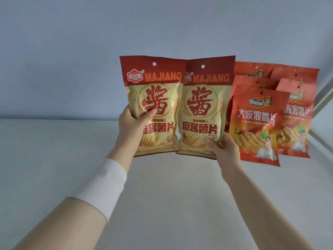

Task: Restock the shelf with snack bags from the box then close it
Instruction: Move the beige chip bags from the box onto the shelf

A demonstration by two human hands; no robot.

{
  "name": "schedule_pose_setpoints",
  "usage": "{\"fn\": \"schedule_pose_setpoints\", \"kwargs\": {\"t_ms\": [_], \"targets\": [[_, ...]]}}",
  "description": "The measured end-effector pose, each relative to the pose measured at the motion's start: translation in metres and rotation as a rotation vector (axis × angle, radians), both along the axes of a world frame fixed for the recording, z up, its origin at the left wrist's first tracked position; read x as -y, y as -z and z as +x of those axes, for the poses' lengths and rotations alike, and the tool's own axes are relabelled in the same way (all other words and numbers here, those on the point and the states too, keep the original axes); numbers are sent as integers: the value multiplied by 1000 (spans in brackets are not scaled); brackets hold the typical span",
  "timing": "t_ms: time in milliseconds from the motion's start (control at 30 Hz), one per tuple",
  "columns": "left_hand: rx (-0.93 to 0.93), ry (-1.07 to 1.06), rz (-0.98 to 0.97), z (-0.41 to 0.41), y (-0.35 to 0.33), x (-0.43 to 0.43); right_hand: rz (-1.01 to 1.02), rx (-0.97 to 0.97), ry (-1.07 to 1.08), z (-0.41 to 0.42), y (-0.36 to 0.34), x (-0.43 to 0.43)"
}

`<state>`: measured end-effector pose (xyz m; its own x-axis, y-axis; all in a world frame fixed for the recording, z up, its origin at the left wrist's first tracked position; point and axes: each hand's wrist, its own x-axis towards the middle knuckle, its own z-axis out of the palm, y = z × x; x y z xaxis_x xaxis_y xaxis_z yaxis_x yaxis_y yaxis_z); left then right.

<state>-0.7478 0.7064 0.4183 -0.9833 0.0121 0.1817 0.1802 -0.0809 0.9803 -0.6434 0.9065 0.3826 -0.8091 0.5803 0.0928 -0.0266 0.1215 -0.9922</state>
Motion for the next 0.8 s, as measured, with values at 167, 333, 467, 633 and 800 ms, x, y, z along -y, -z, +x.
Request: {"fn": "schedule_pose_setpoints", "kwargs": {"t_ms": [167,333,467,633,800], "targets": [[-13,5,-6,-45,3,-39,0,3,-6,-52,6,-25],[-2,-73,-12,-85,19,-66,-10,16,38,-92,13,-45],[4,-135,-61,-100,35,-81,51,121,114,-108,29,-52],[-63,-197,-144,-110,36,-94,105,171,174,-121,37,-53],[-83,-218,-79,-103,41,-96,271,170,197,-118,40,-43]]}}
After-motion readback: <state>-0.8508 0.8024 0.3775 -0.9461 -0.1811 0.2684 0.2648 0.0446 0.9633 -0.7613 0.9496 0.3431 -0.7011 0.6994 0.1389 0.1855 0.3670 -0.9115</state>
